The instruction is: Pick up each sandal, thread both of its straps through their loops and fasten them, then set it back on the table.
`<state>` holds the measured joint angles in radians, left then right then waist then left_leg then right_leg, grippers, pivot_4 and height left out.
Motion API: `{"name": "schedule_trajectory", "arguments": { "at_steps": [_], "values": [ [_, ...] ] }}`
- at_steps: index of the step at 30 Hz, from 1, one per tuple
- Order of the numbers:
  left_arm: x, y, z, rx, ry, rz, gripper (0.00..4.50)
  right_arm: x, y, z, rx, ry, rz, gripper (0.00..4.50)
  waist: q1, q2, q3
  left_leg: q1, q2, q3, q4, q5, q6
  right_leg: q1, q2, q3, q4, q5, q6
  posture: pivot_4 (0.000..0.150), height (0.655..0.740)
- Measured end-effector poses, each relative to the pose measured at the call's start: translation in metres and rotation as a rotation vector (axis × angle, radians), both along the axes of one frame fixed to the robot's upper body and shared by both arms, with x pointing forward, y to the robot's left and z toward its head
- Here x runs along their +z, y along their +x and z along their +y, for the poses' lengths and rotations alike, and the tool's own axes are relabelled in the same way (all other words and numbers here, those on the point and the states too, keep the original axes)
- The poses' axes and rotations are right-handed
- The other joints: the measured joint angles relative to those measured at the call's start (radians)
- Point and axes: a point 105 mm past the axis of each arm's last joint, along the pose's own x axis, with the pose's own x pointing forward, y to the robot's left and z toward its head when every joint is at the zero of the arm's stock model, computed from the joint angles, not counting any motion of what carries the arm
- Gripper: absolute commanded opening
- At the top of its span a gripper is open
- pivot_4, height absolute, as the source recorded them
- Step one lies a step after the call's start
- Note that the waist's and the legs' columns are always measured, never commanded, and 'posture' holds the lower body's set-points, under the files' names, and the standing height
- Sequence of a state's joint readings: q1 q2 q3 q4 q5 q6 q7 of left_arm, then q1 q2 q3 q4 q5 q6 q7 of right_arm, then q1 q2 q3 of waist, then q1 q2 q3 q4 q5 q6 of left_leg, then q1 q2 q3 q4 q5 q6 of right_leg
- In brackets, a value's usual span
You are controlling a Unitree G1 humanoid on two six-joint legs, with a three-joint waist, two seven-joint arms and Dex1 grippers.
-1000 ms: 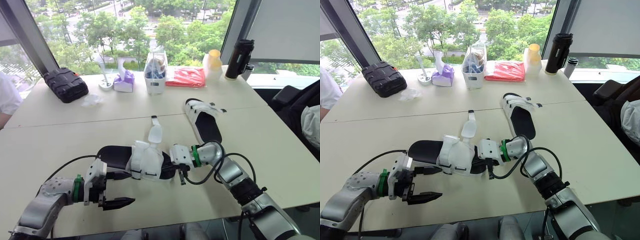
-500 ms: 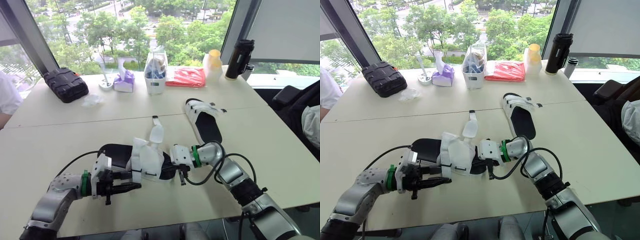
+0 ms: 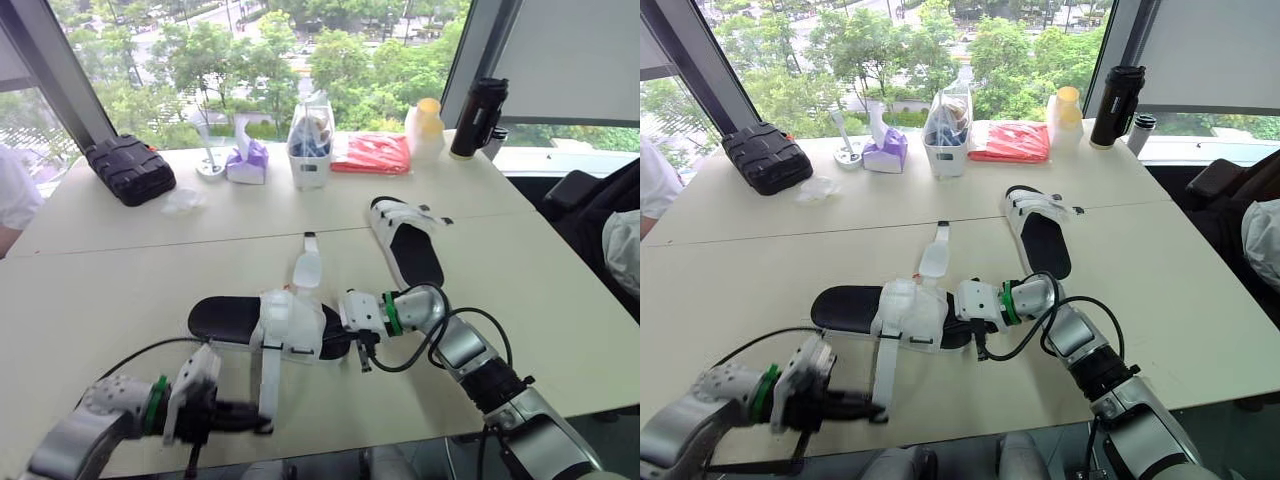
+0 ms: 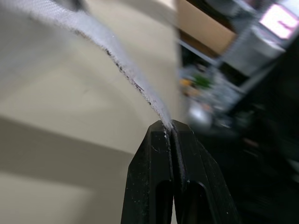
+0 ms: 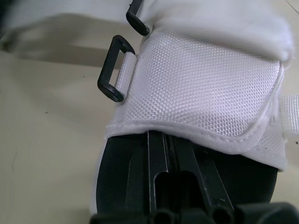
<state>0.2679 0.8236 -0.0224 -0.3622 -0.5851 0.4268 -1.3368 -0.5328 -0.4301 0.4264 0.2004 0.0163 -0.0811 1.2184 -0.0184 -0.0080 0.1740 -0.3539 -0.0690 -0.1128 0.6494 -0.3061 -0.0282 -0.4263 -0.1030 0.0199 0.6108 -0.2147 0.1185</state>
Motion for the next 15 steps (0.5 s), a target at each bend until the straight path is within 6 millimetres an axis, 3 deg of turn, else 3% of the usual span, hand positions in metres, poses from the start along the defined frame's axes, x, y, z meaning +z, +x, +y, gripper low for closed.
{"name": "schedule_trajectory", "arguments": {
  "at_steps": [10,13,15],
  "values": [
    [0.01,-0.011,-0.005,-0.058,-0.01,-0.014,0.05,-0.001,-0.001,0.003,0.009,0.0,-0.001,0.0,0.002,0.0,0.0,0.0,0.0,0.0,0.0,0.0,0.0,0.0,0.0,0.0,0.0,0.0,0.0,0.15,0.74],
    [0.018,0.001,-0.01,-0.03,-0.047,-0.053,0.05,0.0,0.0,0.002,0.007,-0.003,-0.004,0.0,0.004,0.0,0.0,0.0,0.0,0.0,0.0,0.0,0.0,0.0,0.0,-0.001,0.0,0.0,0.0,0.15,0.74],
    [0.038,0.021,-0.013,0.034,-0.117,-0.119,0.05,0.0,0.0,0.001,0.005,-0.004,-0.005,0.0,0.006,-0.001,-0.001,0.0,0.0,-0.002,0.001,0.0,0.0,0.001,0.0,-0.002,0.0,0.0,0.0,0.15,0.74]
  ]
}}
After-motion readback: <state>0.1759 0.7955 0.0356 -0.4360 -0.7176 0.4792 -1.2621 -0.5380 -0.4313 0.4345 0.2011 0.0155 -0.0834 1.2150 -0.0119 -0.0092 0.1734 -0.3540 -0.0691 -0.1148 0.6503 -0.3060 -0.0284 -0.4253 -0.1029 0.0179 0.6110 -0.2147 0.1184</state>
